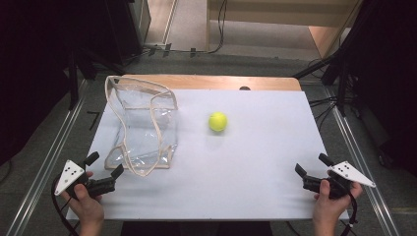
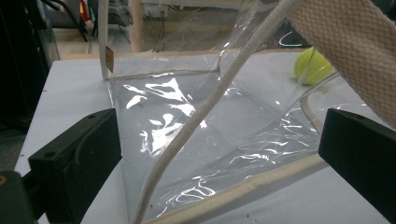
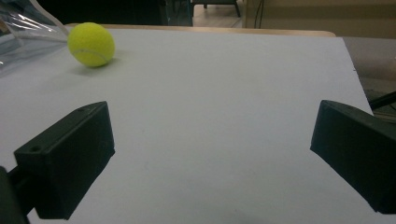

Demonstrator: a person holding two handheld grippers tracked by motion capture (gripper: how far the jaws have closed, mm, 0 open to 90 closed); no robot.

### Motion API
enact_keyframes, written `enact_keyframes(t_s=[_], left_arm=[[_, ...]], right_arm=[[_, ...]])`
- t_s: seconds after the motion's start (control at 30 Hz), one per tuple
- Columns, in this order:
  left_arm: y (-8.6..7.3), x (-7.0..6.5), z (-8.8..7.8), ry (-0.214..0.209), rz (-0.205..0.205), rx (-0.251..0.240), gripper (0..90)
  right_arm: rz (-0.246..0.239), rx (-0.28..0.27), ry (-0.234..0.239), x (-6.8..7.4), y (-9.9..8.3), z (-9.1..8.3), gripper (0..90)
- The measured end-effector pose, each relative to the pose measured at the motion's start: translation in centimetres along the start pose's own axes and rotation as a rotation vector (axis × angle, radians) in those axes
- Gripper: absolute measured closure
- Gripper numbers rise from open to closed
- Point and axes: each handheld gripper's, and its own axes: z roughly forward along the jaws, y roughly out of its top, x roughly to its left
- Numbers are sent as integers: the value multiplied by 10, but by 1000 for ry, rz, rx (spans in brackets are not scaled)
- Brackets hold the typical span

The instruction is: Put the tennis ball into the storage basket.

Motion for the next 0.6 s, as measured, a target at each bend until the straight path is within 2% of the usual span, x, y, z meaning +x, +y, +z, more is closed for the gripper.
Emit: enact_keyframes(t_s=[0.27, 0.4, 0.43, 0.6], left_arm=[[0, 0, 0, 2, -1, -1, 0], [0, 0, 0, 2, -3, -2, 0], [0, 0, 0, 2, -3, -2, 0], [0, 0, 0, 3, 2, -2, 0]], right_arm=[[-9, 10, -12, 2, 1, 0, 0], [-6, 28, 10, 4, 4, -1, 0], [2, 32, 27, 5, 6, -1, 0], [-8, 47, 38, 7, 12, 1, 0]])
